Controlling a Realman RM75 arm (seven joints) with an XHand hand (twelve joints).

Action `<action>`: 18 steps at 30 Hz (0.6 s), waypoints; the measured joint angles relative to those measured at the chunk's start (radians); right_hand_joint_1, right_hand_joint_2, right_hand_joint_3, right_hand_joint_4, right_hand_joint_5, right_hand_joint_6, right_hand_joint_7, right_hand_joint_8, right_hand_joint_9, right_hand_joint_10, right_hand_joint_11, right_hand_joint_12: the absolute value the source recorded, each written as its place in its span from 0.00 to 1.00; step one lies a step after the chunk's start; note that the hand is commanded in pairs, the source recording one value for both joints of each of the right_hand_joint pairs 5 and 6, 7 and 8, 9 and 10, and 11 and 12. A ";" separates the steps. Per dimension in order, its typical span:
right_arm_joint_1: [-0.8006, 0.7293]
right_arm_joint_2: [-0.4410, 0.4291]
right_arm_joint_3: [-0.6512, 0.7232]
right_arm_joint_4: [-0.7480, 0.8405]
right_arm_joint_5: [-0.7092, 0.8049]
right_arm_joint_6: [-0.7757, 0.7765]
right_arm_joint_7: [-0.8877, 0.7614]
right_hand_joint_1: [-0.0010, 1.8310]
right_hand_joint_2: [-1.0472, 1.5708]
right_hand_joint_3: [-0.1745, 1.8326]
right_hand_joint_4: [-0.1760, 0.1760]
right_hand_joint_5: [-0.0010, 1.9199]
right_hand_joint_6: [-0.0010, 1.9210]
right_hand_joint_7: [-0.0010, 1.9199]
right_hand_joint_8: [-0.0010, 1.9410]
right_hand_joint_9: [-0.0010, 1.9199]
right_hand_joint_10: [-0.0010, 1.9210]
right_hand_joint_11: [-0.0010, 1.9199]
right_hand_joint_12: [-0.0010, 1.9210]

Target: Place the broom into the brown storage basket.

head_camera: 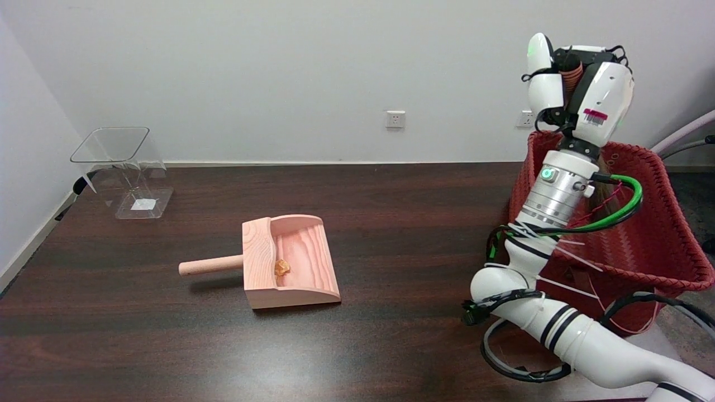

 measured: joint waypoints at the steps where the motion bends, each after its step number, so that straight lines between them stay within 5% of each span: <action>1: -0.001 0.000 0.001 -0.006 0.003 0.001 0.000 0.36 1.00 0.00 0.50 1.00 1.00 1.00 0.99 1.00 1.00 1.00 1.00; 18: 0.007 -0.017 0.004 -0.189 0.066 0.010 0.073 0.35 1.00 0.00 0.50 1.00 1.00 1.00 0.99 1.00 1.00 1.00 1.00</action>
